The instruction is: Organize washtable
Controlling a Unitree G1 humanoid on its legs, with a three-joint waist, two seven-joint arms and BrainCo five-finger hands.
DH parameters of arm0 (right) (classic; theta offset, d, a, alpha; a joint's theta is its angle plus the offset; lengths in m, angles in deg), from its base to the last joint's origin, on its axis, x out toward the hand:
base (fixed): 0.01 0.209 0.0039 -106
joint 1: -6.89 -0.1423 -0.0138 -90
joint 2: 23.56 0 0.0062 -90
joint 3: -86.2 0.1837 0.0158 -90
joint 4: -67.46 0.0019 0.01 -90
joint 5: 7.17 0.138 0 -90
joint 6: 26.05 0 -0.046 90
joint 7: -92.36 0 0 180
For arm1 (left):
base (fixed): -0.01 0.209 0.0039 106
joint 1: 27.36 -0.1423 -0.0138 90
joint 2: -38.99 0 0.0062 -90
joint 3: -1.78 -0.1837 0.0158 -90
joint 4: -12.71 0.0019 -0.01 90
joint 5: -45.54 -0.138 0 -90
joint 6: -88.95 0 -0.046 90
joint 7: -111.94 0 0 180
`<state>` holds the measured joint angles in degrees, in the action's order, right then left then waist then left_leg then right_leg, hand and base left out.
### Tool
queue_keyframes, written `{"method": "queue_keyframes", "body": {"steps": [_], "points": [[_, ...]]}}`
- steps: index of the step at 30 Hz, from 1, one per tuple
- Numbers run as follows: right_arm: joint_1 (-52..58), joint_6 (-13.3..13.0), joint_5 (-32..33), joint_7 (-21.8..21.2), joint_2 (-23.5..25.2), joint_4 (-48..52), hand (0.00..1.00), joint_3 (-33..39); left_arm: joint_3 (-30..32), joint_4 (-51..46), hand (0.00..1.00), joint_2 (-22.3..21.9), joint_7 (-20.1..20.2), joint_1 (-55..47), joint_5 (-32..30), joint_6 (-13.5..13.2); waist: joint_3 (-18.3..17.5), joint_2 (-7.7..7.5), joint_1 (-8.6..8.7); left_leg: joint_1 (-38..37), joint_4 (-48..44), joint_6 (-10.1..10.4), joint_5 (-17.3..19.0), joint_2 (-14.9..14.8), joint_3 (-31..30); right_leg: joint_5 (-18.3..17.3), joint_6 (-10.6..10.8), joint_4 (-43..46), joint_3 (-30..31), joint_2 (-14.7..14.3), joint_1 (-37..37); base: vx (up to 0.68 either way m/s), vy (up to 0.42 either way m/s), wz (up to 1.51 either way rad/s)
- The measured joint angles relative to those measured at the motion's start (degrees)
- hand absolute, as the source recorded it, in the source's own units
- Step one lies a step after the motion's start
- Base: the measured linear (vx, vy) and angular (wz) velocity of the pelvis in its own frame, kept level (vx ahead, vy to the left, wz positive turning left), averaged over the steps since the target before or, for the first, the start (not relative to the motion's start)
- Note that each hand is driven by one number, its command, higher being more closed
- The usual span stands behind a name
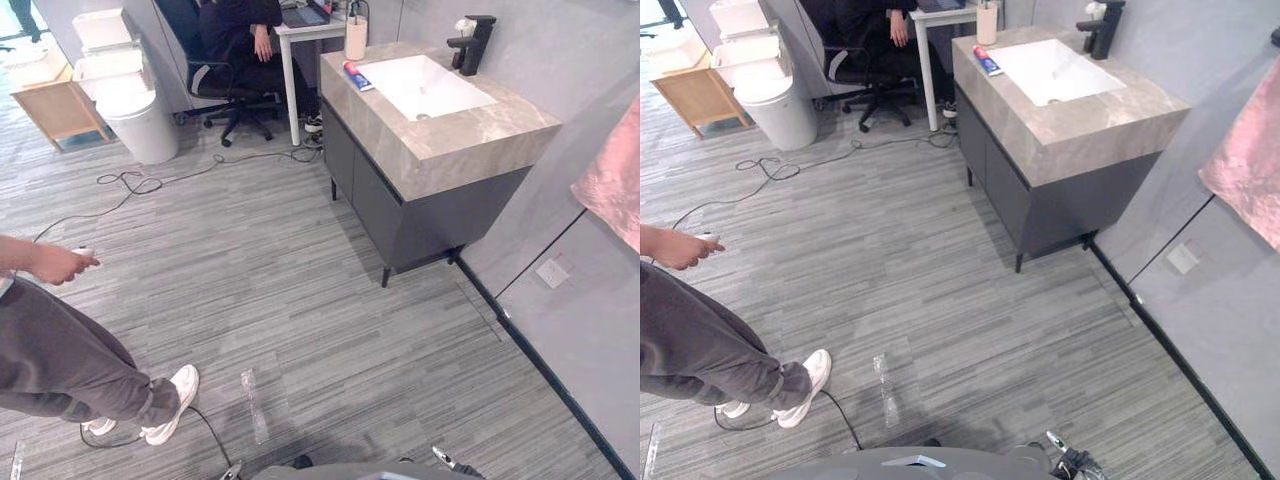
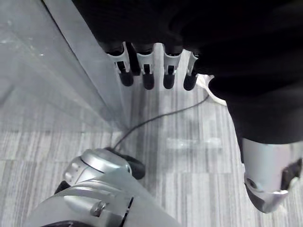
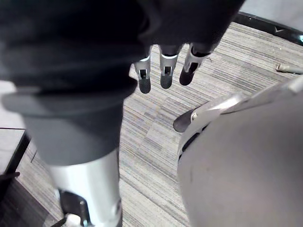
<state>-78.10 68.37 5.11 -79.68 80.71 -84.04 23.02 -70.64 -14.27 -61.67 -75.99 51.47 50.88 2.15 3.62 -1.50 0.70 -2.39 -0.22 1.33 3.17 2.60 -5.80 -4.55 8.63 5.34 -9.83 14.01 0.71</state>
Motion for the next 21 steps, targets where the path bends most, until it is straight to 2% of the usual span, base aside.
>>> {"method": "queue_keyframes", "body": {"steps": [3, 6, 8, 9, 10, 11, 12, 13, 14, 15, 16, 17, 18, 19, 20, 21], "points": [[-1.1, 0.0, 0.0, -0.6, 0.0, -0.4, 0.00, -0.2, 0.5, 0.0, 0.00, -0.2, 0.0, 0.1, 0.6, -0.2, 0.0, 0.08, -0.07, -0.1, 0.0, 0.0, 0.0, -0.1, -0.1, 0.2, 0.3, -0.6, -0.3, -0.2, 0.6, 0.08, -0.046, 0.06], [-3.5, -0.1, -0.1, -1.0, 0.0, -1.6, 0.00, -0.4, 0.6, -0.1, 0.00, -0.1, 0.1, 0.3, 1.2, -1.1, 0.4, -0.59, -0.68, 0.1, 0.0, -0.2, 0.3, -0.1, -0.1, 0.3, 0.2, -0.8, -0.3, -0.1, 0.6, 0.05, -0.010, 0.03], [-4.4, -0.2, 1.2, -1.0, 0.1, -1.6, 0.00, 0.2, 0.9, -0.2, 0.00, -0.1, 0.1, 0.5, 3.6, -1.3, 0.9, -1.28, -1.42, 1.5, -2.4, -1.3, 2.3, 0.8, -0.4, -0.5, -0.7, 0.6, -0.6, 0.7, 0.3, 0.07, 0.063, 0.15], [-4.6, -0.4, 3.6, -0.9, 0.6, -1.5, 0.00, 1.3, 2.0, -0.3, 0.00, -0.1, 0.2, 0.5, 5.8, -1.4, 1.5, -1.84, -1.41, 2.7, -5.6, -2.6, 4.8, 2.2, -1.4, -2.4, -0.7, 4.4, -1.4, 2.6, 0.0, 0.08, 0.084, 0.24], [-4.6, -0.4, 3.8, -0.9, 0.6, -1.5, 0.00, 1.5, 2.2, -0.3, 0.00, -0.2, 0.2, 0.5, 5.8, -1.4, 1.6, -1.84, -1.36, 2.7, -6.0, -2.7, 5.1, 2.3, -1.5, -2.6, -0.6, 4.9, -1.4, 2.7, -0.1, 0.05, 0.110, 0.48], [-3.9, -0.5, 6.9, -0.4, 0.6, -1.0, 0.00, 3.0, 4.0, -0.7, 0.00, -1.1, 0.2, 0.8, 9.2, -1.6, 2.4, -1.70, -1.23, 3.1, -10.0, -3.1, 7.6, 3.2, -3.2, -4.1, -1.9, 16.1, -1.0, 4.3, -3.1, 0.01, 0.150, 0.73], [-2.3, -0.7, 9.5, 0.0, 1.4, 0.8, 0.00, 3.3, 5.7, -1.3, 0.00, -1.8, 0.5, 1.0, 12.5, -1.7, 2.9, -1.83, -1.21, 2.7, -12.5, -3.9, 8.9, 4.2, -4.7, -2.7, -7.3, 29.2, 1.5, 5.5, -8.0, 0.03, 0.173, 0.85], [-1.2, -1.1, 10.4, 0.2, 2.2, 1.9, 0.00, 3.1, 6.5, -2.1, 0.00, -2.3, 0.4, 1.0, 13.1, -1.7, 3.1, -2.10, -1.34, 2.3, -13.3, -4.4, 9.6, 4.3, -5.3, -0.4, -11.0, 34.8, 3.3, 5.6, -10.4, 0.08, 0.159, 0.73], [0.3, -1.9, 11.5, 0.4, 3.0, 3.6, 0.00, 3.0, 8.4, -3.6, 0.00, -3.7, 0.4, 1.2, 14.0, -1.8, 3.2, -1.65, -1.91, 1.0, -14.0, -5.6, 10.8, 4.3, -6.2, 2.9, -12.8, 43.9, 6.9, 4.9, -14.9, 0.14, 0.081, 0.28], [0.9, -2.4, 11.6, 0.3, 3.4, 3.6, 0.00, 2.9, 9.8, -4.1, 0.00, -4.0, 0.5, 1.5, 12.6, -1.7, 3.6, -2.61, -2.37, -0.2, -14.2, -6.7, 11.5, 3.9, -6.4, -0.7, -10.1, 50.4, 8.7, 2.6, -18.7, 0.14, 0.054, 0.08], [0.9, -2.6, 11.6, 0.3, 3.7, 3.6, 0.00, 2.8, 10.0, -4.2, 0.00, -3.8, 0.5, 1.8, 11.2, -1.7, 3.8, -2.96, -2.58, -0.6, -14.2, -6.7, 11.9, 3.5, -6.4, -2.7, -9.6, 52.6, 8.8, 0.8, -20.8, 0.15, -0.003, -0.15], [0.9, -3.0, 12.6, 0.2, 4.9, 3.7, 0.00, 3.7, 10.0, -4.2, 0.00, -3.2, 0.6, 2.7, 8.3, -1.6, 4.0, -3.27, -2.65, -0.4, -14.2, -6.5, 12.6, 2.3, -6.2, -5.4, -8.4, 53.0, 7.1, -3.2, -24.7, 0.17, -0.044, -0.10], [0.8, -3.4, 15.9, 0.4, 5.8, 4.0, 0.00, 5.7, 9.9, -4.3, 0.00, -3.1, 0.7, 4.1, 6.5, -1.5, 4.0, -3.28, -2.44, 0.1, -14.2, -6.4, 13.4, 1.2, -6.4, -6.3, -6.7, 48.4, 3.3, -6.0, -27.4, 0.21, -0.080, 0.00], [1.2, -3.7, 17.6, 0.7, 6.3, 4.1, 0.00, 6.9, 9.9, -4.3, 0.00, -3.1, 0.8, 4.9, 6.3, -1.5, 4.1, -3.25, -2.30, 0.1, -14.2, -6.4, 14.0, 0.9, -6.8, -6.2, -6.3, 44.4, 0.7, -6.9, -28.0, 0.25, -0.137, 0.18], [1.7, -3.7, 20.9, 1.2, 6.4, 3.2, 0.00, 8.4, 9.6, -4.5, 0.00, -3.1, 0.9, 6.3, 4.3, -1.4, 4.1, -3.30, -1.97, -0.2, -14.2, -6.7, 15.1, 0.9, -7.4, -5.6, -5.3, 35.4, -3.4, -8.0, -28.5, 0.15, -0.144, 0.21], [1.9, -3.7, 21.9, 1.4, 6.3, 3.0, 0.00, 9.3, 9.2, -4.4, 0.00, -3.3, 1.1, 7.1, 3.9, -1.3, 4.2, -3.19, -1.79, -0.5, -14.2, -6.8, 15.8, 1.1, -7.7, -5.1, -4.6, 30.8, -4.7, -8.4, -28.6, 0.12, -0.180, 0.36]]}}
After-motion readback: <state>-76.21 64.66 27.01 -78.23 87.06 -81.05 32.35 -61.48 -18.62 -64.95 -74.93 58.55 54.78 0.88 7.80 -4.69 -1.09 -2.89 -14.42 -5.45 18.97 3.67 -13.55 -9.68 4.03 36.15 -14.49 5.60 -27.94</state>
